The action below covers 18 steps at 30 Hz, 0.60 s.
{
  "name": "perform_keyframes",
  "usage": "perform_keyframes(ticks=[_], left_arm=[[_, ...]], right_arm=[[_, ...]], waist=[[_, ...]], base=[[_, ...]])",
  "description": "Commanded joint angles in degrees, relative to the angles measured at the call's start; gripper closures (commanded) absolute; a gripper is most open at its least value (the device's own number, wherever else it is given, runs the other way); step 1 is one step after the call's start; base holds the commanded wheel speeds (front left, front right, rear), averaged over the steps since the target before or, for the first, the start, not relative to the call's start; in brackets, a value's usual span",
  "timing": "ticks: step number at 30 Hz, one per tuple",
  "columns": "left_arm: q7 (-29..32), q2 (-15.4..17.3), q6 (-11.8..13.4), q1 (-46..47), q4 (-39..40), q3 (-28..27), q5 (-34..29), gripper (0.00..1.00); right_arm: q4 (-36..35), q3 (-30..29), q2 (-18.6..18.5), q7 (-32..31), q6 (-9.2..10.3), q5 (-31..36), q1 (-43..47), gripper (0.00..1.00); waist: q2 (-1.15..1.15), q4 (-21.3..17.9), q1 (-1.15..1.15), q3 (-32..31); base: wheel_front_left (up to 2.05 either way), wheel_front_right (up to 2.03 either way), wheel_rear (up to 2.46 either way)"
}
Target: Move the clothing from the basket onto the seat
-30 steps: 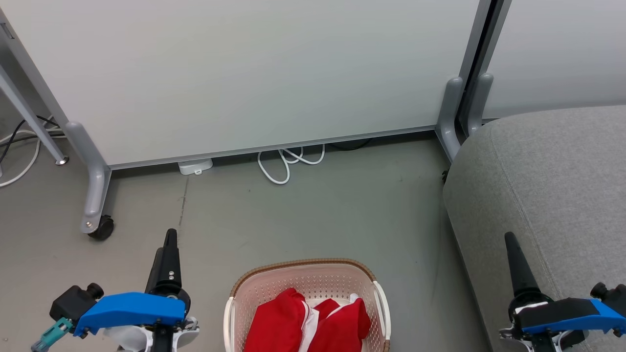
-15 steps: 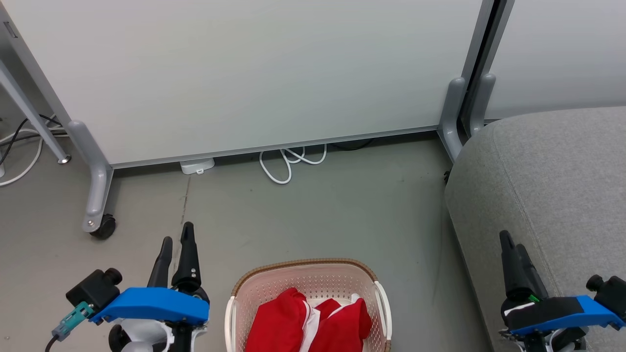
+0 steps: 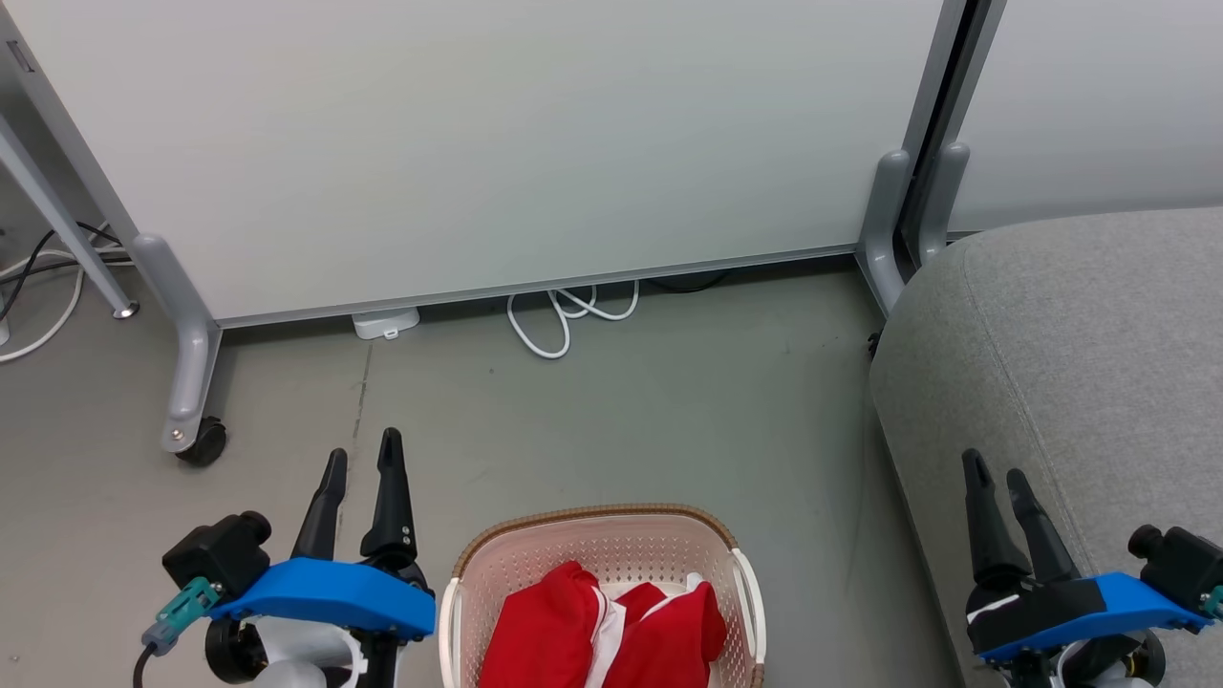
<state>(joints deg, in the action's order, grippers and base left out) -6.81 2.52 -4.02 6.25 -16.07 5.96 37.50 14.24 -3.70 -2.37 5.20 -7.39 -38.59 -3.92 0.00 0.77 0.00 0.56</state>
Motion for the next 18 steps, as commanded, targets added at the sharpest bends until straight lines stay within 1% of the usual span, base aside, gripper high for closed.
perform_keyframes(ticks=[1, 14, 18], left_arm=[[-0.69, 0.4, 0.11, 1.67, 0.32, 0.31, -2.15, 0.0], [-2.68, 0.41, 0.54, 2.31, -0.41, 1.84, -9.01, 0.0], [-3.22, 0.42, 0.5, 2.49, -0.7, 2.37, -10.79, 0.0]], right_arm=[[-0.65, 0.17, -0.46, 0.53, -0.09, 2.16, -0.99, 0.0], [-0.54, 0.53, -0.53, 1.04, -0.1, 10.29, -0.71, 0.0], [-0.43, -0.2, -0.55, 1.1, -0.11, 12.81, -0.68, 0.0]], waist=[[0.0, 0.03, 0.0, 0.06], [0.0, 0.52, 0.0, 0.12], [0.0, 0.68, 0.0, 0.16]], base=[[0.0, 0.0, 0.0], [0.0, 0.0, 0.0], [0.0, 0.0, 0.0]])
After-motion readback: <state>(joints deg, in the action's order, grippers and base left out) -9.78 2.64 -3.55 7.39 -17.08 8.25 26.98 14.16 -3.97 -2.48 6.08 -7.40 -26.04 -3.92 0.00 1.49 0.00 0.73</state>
